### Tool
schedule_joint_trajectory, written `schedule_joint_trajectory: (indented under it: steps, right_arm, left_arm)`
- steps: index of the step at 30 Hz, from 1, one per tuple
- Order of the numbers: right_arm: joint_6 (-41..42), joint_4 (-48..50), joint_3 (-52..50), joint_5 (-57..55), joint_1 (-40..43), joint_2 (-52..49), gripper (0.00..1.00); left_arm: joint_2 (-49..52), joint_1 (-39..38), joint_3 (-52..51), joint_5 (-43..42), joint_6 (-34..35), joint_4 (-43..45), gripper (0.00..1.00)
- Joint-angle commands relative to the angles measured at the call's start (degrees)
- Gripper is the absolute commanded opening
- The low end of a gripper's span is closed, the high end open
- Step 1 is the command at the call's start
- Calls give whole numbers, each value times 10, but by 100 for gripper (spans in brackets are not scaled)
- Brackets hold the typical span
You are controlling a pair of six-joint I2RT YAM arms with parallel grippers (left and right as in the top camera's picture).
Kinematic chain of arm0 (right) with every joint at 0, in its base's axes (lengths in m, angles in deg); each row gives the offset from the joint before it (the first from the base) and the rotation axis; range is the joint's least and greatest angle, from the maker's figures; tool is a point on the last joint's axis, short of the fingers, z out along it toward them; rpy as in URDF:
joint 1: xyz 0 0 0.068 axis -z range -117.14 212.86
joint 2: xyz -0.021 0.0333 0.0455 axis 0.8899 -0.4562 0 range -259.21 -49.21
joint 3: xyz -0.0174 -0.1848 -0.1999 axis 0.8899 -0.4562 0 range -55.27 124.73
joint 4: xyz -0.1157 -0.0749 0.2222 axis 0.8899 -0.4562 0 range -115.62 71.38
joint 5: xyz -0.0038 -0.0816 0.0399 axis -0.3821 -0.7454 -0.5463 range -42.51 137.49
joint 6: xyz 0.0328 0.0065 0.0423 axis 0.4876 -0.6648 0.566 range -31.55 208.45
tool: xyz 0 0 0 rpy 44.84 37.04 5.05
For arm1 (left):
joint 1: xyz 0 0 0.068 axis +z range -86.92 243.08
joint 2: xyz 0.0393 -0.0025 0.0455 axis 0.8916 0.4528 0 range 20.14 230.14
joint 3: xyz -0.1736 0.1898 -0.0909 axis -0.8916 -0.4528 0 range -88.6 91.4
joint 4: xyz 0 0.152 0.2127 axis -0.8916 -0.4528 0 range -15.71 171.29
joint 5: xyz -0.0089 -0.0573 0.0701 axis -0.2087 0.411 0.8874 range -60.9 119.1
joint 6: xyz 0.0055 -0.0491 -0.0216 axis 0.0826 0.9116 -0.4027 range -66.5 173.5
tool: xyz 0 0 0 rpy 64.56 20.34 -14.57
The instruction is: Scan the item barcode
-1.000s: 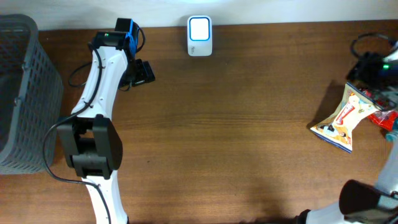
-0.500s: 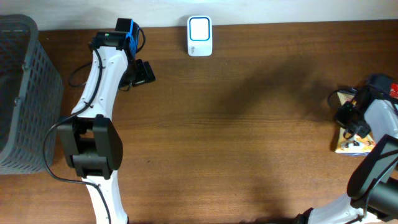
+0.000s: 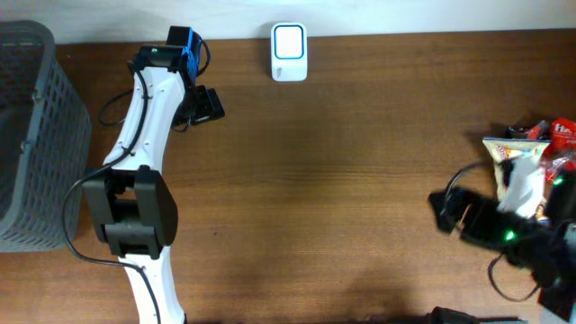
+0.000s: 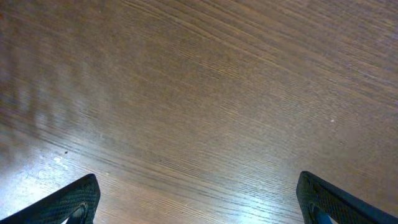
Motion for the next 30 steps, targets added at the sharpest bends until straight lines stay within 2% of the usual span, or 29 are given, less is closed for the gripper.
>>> schedule_joint_trajectory:
  steps: [1, 7, 10, 12, 13, 15, 17, 20, 24, 30]
  right_arm:
    - [-8, -26, -26, 6, -13, 3, 98]
    - [-10, -37, -26, -23, -14, -24, 98]
    - [-37, 10, -56, -14, -16, -17, 98]
    - [-70, 161, -150, 31, -47, 33, 99]
    - [-70, 339, -254, 65, -98, 98, 98]
    - [-70, 559, -402, 62, -168, 174, 98]
    - [-70, 699, -525, 63, -193, 252, 98]
    - [-70, 723, -606, 35, -171, 355, 98]
    - [-71, 723, -671, -77, -166, 485, 98]
    - [-71, 783, -737, -107, -144, 513, 98]
  left_arm:
    - [-2, 1, 2, 4, 3, 0, 99]
    - [-2, 1, 2, 4, 3, 0, 99]
    - [-2, 1, 2, 4, 3, 0, 99]
    - [-2, 1, 2, 4, 3, 0, 99]
    - [-2, 1, 2, 4, 3, 0, 99]
    - [-2, 1, 2, 4, 3, 0, 99]
    - [-2, 1, 2, 4, 3, 0, 99]
    - [-2, 1, 2, 4, 3, 0, 99]
    - [-2, 1, 2, 4, 3, 0, 99]
    - [-2, 1, 2, 4, 3, 0, 99]
